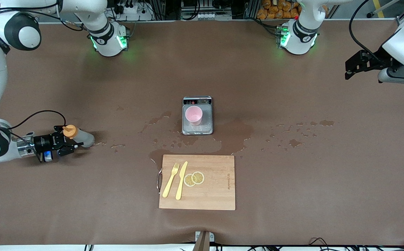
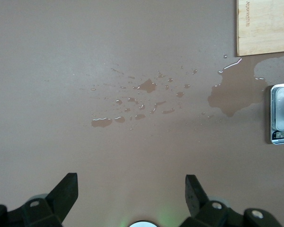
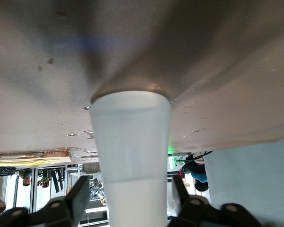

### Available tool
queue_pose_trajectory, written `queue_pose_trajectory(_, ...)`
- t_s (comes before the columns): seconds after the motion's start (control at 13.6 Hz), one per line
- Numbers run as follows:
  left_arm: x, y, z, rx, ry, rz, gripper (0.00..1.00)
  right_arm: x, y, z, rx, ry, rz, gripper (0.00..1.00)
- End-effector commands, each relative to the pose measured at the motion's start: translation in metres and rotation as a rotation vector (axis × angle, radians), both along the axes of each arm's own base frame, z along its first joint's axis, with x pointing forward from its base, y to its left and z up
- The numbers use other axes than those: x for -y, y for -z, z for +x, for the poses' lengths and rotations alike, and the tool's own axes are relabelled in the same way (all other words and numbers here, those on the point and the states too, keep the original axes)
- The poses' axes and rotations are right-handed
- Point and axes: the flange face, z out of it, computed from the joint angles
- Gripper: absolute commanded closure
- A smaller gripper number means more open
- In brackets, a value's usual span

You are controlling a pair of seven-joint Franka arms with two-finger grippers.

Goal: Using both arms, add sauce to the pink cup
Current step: 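Carry the bottle with the right gripper back and set it on the table, then open the right gripper and withdraw it from the bottle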

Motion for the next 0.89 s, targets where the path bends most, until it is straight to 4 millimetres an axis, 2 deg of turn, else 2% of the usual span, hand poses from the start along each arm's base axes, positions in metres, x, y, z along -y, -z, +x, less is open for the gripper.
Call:
queue_pose_trajectory(0.0, 0.001, -0.005, -0.005, 0.000, -0.006, 0.014, 0.00, 0.008, -0.022, 0.012, 0.035, 0.006, -0.012, 0.00)
queue_pose_trajectory(0.37, -0.003, -0.007, -0.001, 0.003, -0.006, 0.015, 0.00, 0.018, -0.074, 0.028, 0.098, -0.049, -0.056, 0.00)
queue_pose_trajectory(0.52, -0.006, -0.014, -0.002, 0.013, -0.009, 0.012, 0.00, 0.024, -0.094, 0.033, 0.120, -0.065, -0.065, 0.00)
queue_pose_trajectory(0.66, -0.006, -0.014, -0.002, 0.012, -0.009, 0.010, 0.00, 0.024, -0.117, 0.037, 0.146, -0.089, -0.097, 0.00)
queue_pose_trajectory(0.81, -0.006, -0.012, -0.001, 0.007, -0.007, 0.011, 0.00, 0.015, -0.143, 0.044, 0.178, -0.125, -0.146, 0.00)
